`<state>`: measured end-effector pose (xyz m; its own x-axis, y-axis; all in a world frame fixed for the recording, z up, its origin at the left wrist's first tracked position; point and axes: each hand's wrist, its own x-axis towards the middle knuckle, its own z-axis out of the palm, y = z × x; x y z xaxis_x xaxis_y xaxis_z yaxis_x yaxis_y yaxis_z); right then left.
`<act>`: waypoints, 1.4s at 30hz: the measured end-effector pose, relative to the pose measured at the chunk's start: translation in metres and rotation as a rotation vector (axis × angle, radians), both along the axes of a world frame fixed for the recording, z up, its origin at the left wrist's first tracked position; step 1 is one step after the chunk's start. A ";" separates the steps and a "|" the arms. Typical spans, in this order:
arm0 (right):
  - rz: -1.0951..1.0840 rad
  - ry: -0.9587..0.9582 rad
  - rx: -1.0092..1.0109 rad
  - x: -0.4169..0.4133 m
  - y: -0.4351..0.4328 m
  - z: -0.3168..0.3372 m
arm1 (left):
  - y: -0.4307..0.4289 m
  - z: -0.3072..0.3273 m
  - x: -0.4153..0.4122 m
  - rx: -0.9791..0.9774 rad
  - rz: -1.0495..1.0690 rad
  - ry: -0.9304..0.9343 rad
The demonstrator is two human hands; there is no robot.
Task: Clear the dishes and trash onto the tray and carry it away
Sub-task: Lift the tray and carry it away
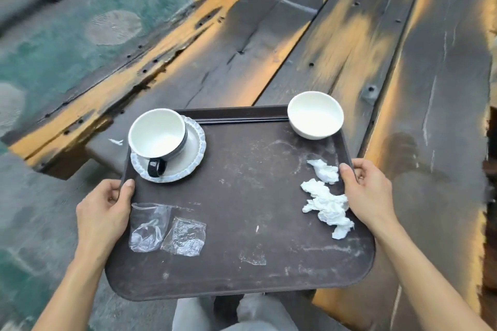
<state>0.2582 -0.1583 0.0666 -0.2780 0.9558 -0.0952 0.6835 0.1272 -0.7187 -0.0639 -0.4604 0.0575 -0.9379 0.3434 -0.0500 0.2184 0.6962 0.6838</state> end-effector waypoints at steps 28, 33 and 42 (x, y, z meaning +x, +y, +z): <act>0.783 0.019 0.064 -0.323 -0.247 0.082 | -0.401 0.090 -0.034 -0.025 0.739 0.087; 0.837 0.008 0.083 -0.374 -0.313 0.081 | -0.467 0.094 -0.066 -0.039 0.782 0.110; 0.906 0.008 0.094 -0.450 -0.385 0.084 | -0.538 0.092 -0.121 -0.047 0.853 0.112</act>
